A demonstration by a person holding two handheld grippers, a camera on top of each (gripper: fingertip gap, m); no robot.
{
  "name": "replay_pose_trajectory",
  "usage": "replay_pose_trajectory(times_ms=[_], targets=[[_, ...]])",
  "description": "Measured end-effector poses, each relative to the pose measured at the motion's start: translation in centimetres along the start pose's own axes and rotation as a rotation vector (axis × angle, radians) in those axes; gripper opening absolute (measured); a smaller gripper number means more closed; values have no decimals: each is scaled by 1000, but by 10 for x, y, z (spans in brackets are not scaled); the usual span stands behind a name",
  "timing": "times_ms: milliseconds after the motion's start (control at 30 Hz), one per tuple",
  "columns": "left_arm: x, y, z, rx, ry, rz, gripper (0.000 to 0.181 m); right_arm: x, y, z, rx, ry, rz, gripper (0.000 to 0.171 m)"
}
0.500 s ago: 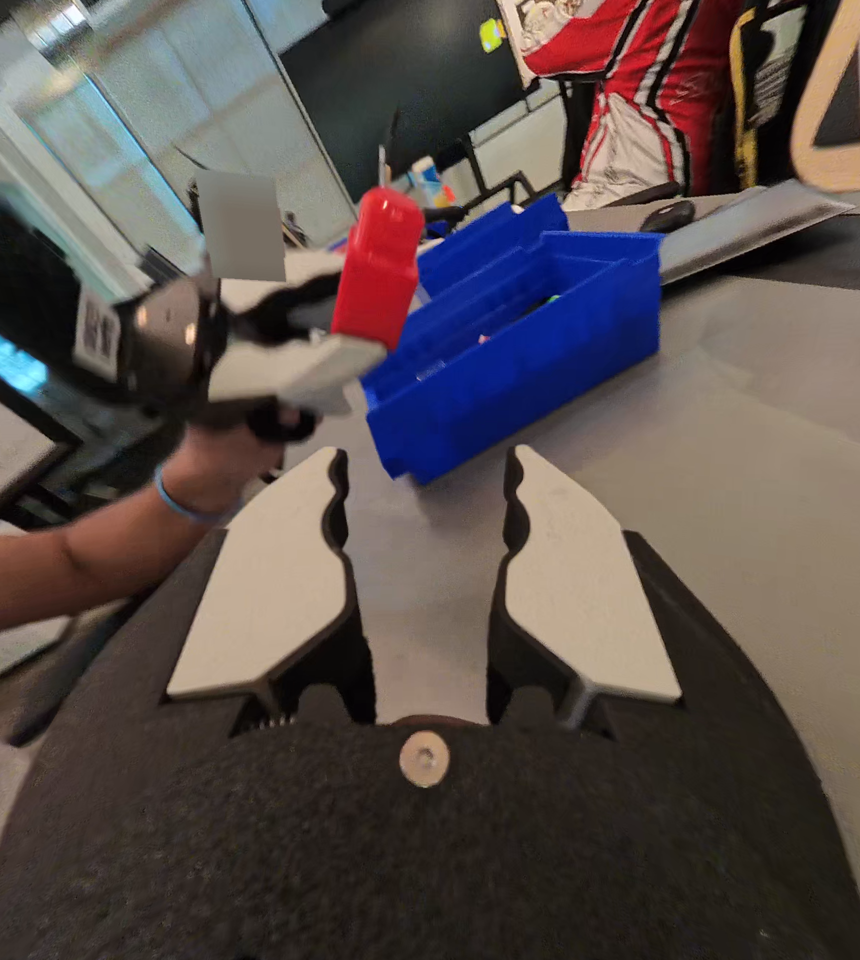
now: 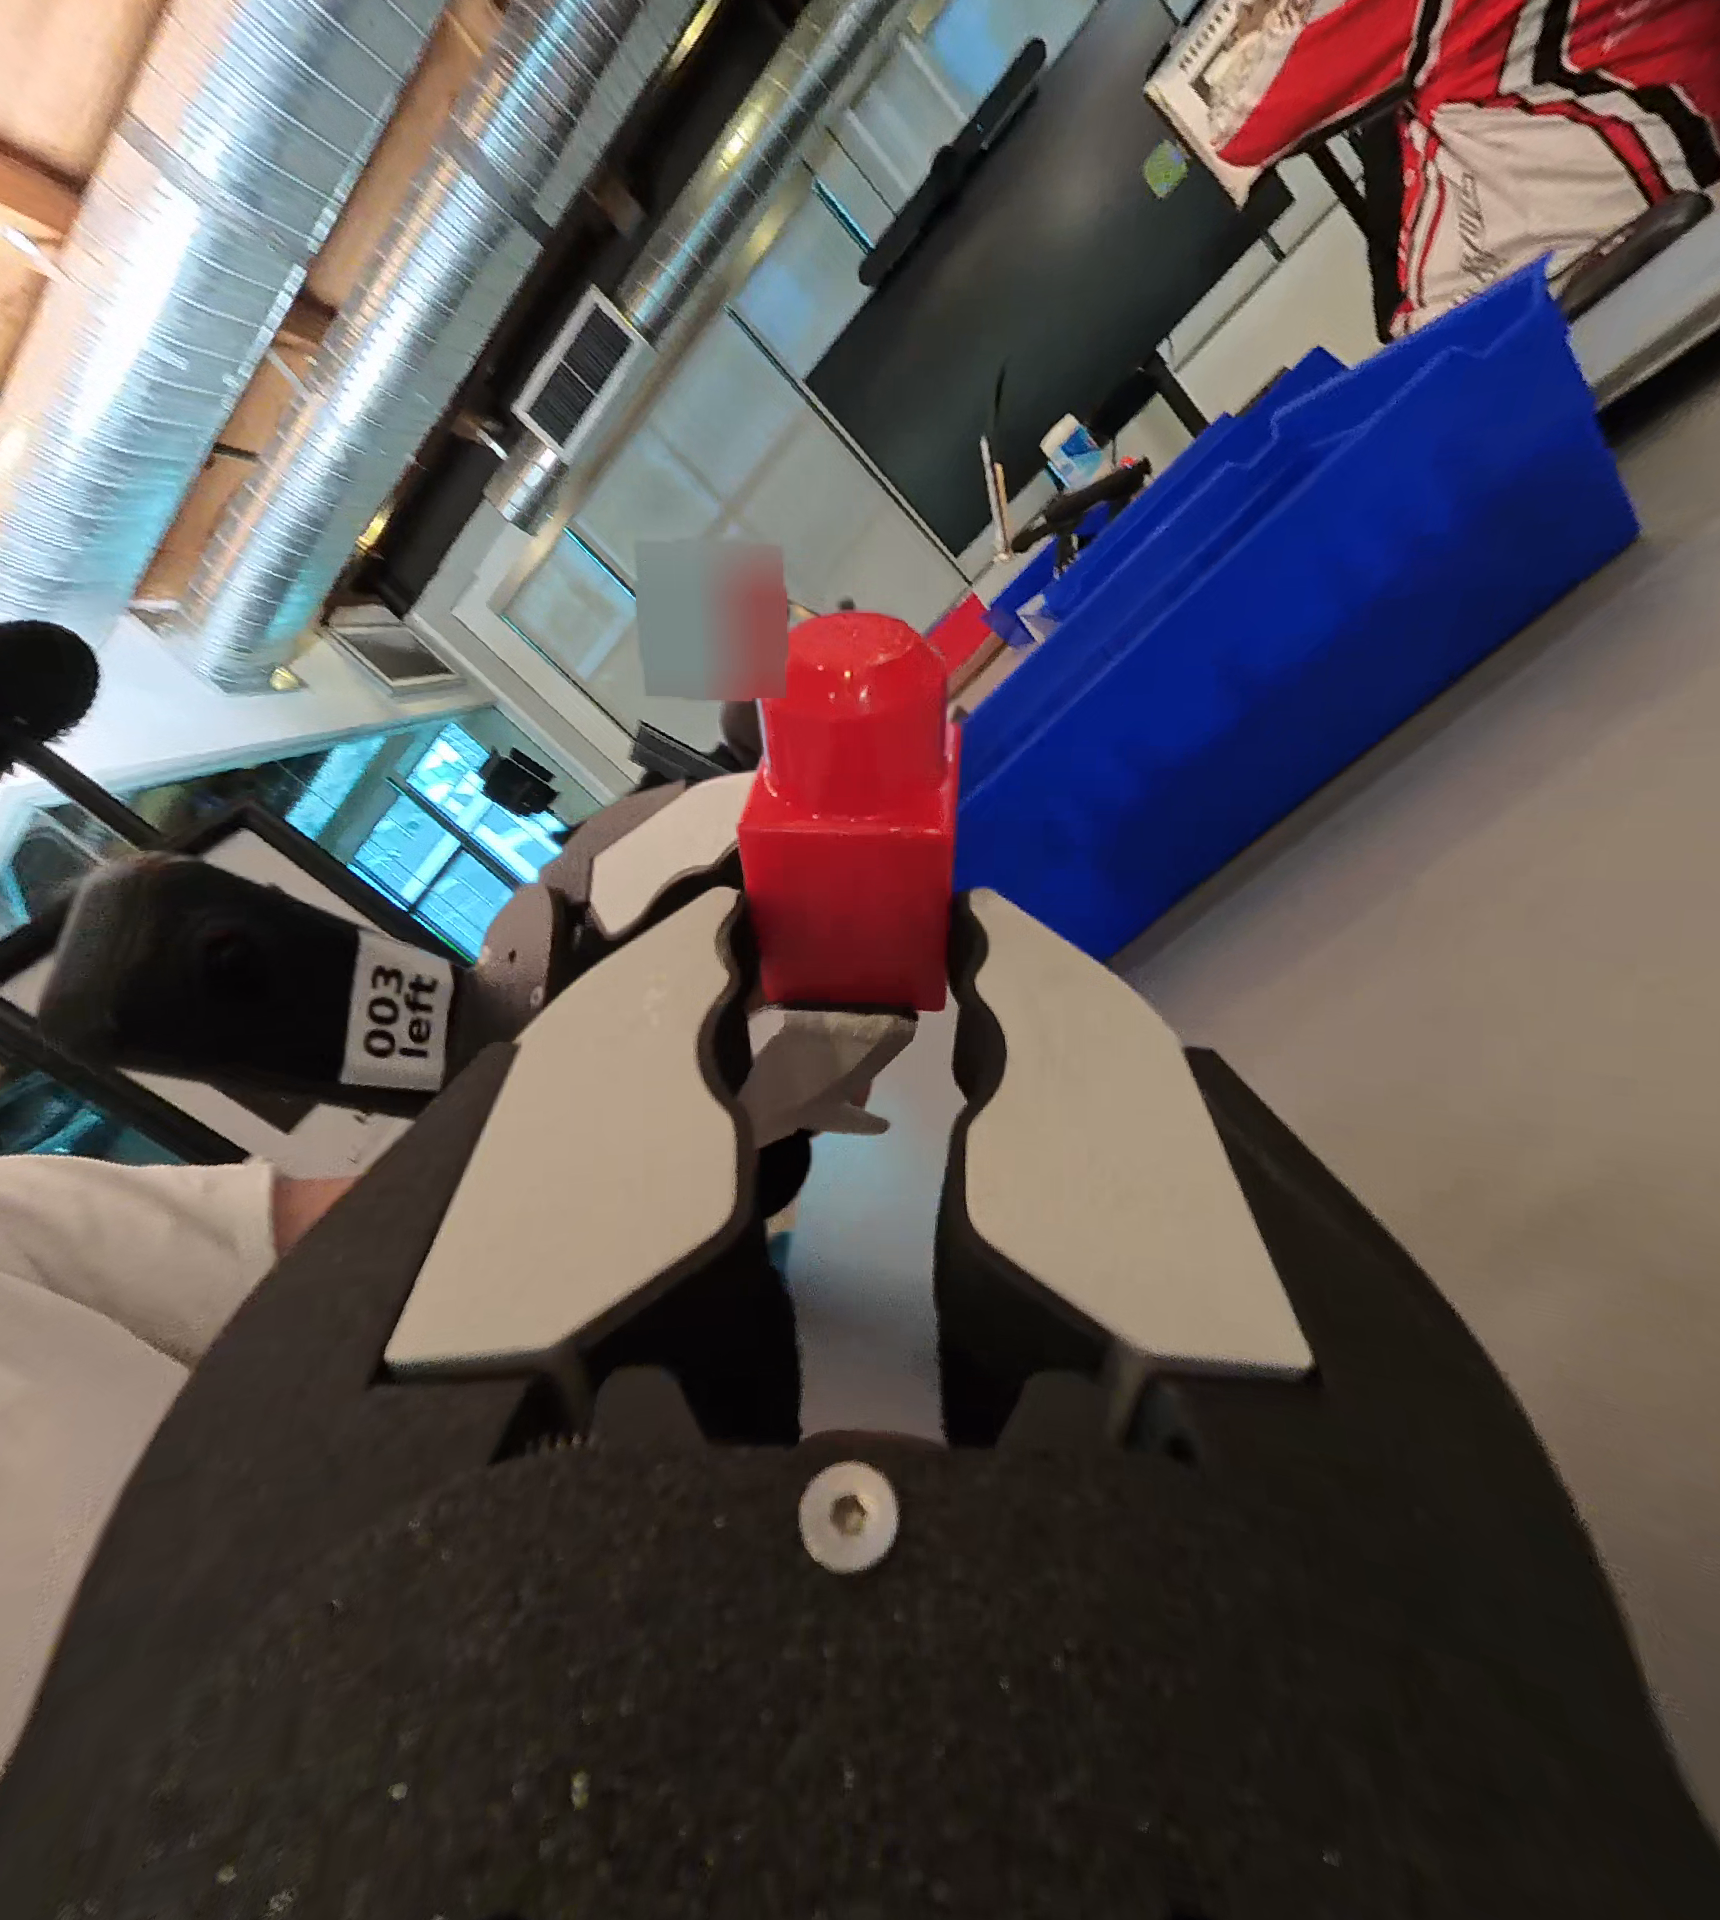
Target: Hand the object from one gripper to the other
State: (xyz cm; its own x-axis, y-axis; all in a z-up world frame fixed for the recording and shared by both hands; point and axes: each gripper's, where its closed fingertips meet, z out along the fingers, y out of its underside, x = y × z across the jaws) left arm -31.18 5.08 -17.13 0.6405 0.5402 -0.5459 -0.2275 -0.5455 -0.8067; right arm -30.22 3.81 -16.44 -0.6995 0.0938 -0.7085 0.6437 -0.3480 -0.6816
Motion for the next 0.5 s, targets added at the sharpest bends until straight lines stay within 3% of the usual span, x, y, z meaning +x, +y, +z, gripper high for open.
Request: replay_pose_trajectory(times_ms=[100,200,267,367,500], targets=[[3,12,-2,-5,16,-54,35,19,2,-5,-19,116,-37,35],[-3,25,-13,-43,51,-259,38,36,-7,-18,-24,267,-159,35],[1,39,-19,-83,126,-474,51,48,-11,-28,-71,409,-373,35],[15,53,-21,-77,300,-705,57,56,-18,-37,-125,606,-731,35],[12,58,-16,-82,389,-738,64,63,-8,-34,-333,803,-1236,35]])
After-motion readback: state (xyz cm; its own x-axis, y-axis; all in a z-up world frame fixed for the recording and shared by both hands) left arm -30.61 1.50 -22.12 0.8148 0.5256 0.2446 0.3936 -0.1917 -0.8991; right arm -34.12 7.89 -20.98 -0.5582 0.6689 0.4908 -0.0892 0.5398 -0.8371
